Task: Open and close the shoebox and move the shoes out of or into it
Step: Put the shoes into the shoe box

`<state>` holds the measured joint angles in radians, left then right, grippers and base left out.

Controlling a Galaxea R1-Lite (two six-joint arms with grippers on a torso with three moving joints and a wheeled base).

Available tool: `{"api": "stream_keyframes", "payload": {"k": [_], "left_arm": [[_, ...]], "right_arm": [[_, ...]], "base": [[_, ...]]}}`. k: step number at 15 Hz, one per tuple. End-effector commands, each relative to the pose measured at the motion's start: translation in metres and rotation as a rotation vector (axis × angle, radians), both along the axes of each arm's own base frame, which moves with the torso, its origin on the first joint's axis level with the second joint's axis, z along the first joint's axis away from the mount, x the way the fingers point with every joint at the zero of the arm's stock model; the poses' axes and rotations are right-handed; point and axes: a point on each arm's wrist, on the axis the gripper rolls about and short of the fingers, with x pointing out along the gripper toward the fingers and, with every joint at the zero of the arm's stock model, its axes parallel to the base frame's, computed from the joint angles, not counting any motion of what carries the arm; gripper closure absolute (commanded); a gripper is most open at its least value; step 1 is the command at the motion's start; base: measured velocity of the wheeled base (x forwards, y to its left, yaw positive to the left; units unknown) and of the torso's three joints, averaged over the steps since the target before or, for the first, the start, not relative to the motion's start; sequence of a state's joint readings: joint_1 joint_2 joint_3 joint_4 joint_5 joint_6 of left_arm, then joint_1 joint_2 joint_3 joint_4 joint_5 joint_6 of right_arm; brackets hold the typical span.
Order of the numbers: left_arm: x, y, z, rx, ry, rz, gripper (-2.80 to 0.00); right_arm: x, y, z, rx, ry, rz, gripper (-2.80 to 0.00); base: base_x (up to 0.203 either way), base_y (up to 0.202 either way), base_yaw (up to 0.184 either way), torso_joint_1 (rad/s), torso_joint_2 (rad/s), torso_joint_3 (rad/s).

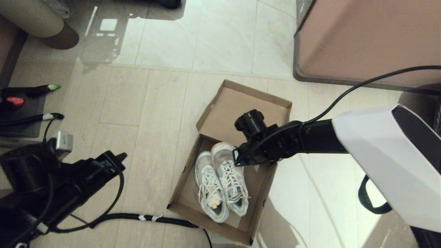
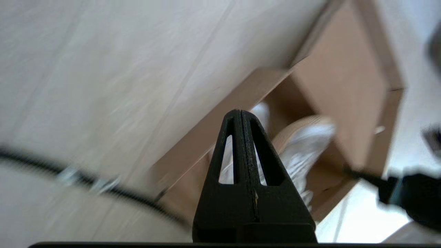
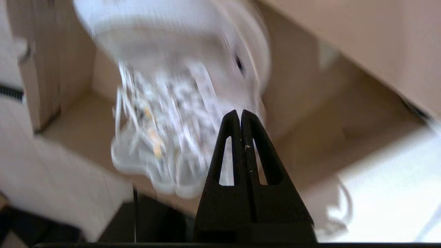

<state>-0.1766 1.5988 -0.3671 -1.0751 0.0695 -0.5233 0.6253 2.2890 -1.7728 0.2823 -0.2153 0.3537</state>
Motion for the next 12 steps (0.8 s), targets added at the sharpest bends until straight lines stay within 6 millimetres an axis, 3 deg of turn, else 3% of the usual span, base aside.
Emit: {"api": "stream_keyframes", "payload": {"k": [1,4,6,9,12], "left_arm": [[0.02,-0.014,-0.001,-0.013,-0.005,-0.036,0.0],[0.035,-0.041,-0.011,-0.022,0.024,-0.125,0.0],[0.041,-0.049,-0.016,-0.032,0.044,-0.22,0.0],[0.055,-0.053,-0.025,-0.035,0.063,-0.282,0.0],[0.08,-0.06,-0.041,-0.032,0.038,-0.305,0.0]], "right_arm": [[-0.02,-0.016,0.028,0.015,-0.017,-0.007,0.0],[-0.042,-0.038,0.04,0.004,0.001,-0.029,0.0],[-0.053,-0.051,0.04,0.004,0.024,-0.06,0.0],[-0.07,-0.072,0.03,-0.012,0.085,-0.114,0.0],[-0.071,-0.089,0.02,-0.037,0.094,-0.181,0.0]], "base": [[0.0,0.0,0.0,0.0,0.0,0.0],[0.0,0.0,0.0,0.0,0.0,0.0],[0.0,0.0,0.0,0.0,0.0,0.0],[0.0,0.0,0.0,0.0,0.0,0.0],[0.0,0.0,0.0,0.0,0.0,0.0]]}}
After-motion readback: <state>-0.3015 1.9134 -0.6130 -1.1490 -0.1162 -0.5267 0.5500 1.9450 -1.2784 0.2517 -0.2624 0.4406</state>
